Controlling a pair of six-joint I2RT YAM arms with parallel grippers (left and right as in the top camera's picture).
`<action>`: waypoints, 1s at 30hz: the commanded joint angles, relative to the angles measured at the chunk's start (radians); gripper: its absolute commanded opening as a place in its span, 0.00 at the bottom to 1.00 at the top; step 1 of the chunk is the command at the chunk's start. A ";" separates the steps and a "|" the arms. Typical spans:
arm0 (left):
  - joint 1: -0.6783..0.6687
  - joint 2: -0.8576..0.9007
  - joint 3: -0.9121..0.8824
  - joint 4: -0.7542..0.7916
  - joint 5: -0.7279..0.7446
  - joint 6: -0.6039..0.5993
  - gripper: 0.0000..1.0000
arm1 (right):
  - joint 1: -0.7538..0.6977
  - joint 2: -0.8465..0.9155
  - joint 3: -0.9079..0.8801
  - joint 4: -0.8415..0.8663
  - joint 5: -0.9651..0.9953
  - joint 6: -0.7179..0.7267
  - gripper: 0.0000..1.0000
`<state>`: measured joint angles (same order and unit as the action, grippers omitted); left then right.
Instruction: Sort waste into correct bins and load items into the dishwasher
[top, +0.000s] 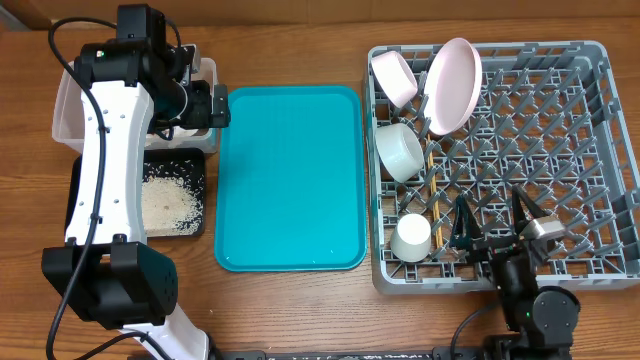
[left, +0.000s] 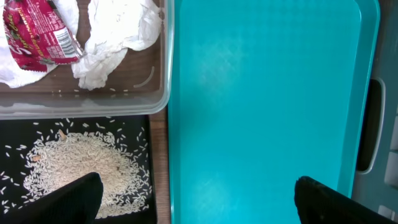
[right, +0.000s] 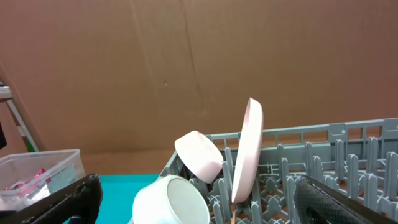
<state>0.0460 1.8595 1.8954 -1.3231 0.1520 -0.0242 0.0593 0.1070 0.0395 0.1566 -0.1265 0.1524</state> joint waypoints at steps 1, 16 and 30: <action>-0.001 0.005 0.018 0.000 -0.003 -0.009 1.00 | -0.005 -0.033 -0.032 -0.003 0.008 -0.003 1.00; -0.001 0.005 0.018 0.000 -0.003 -0.009 1.00 | -0.005 -0.105 -0.031 -0.230 0.020 -0.003 1.00; -0.001 0.005 0.018 0.000 -0.003 -0.009 1.00 | -0.004 -0.104 -0.031 -0.230 0.020 -0.004 1.00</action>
<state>0.0460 1.8595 1.8954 -1.3235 0.1520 -0.0242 0.0597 0.0147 0.0185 -0.0795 -0.1154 0.1528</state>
